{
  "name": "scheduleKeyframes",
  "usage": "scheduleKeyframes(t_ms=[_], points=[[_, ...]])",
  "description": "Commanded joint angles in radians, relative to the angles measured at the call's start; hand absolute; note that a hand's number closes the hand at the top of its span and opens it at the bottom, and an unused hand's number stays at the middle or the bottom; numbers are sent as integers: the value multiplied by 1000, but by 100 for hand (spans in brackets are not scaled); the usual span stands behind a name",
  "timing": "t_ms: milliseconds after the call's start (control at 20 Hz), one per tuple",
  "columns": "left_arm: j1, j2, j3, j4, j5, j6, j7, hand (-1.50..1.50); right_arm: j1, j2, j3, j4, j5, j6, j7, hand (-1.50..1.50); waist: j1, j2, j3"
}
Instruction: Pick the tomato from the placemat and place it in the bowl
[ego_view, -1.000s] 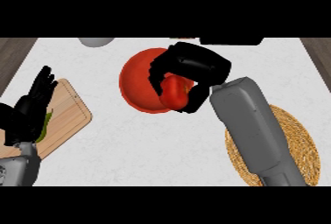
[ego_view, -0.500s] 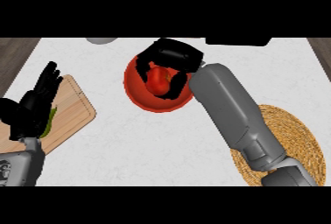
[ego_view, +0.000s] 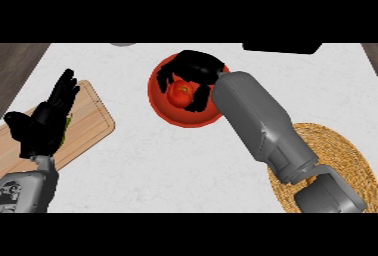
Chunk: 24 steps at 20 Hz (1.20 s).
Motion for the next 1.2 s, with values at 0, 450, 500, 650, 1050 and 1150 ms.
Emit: scheduleKeyframes(t_ms=[0, 450, 500, 650, 1050, 1150], points=[[-37, -28, -19, 24, -32, 35, -4, 0, -49, 1, 15, 129, 35, 31, -28, -150, 1, 11, 0], [-30, -25, -18, -2, -18, 21, 7, 0, -64, -23, -215, 221, -212, 300, -163, -150, 18, 22, 2], [-25, -9, -4, 26, -9, 2, -16, 0, -78, 1, -264, 227, -261, 321, -136, -150, 19, 24, 1], [-8, -36, -32, -5, -17, 8, -28, 0, -108, -66, -362, 260, -362, 442, -104, -150, 21, 21, 2], [-29, -1, 0, -11, 5, -12, -15, 0, -111, -245, -396, 299, -397, 585, -10, -150, 50, 40, 3], [-45, -6, -14, -22, 0, -13, -4, 0, -109, -261, -401, 298, -404, 607, 6, -150, 57, 43, 5]])
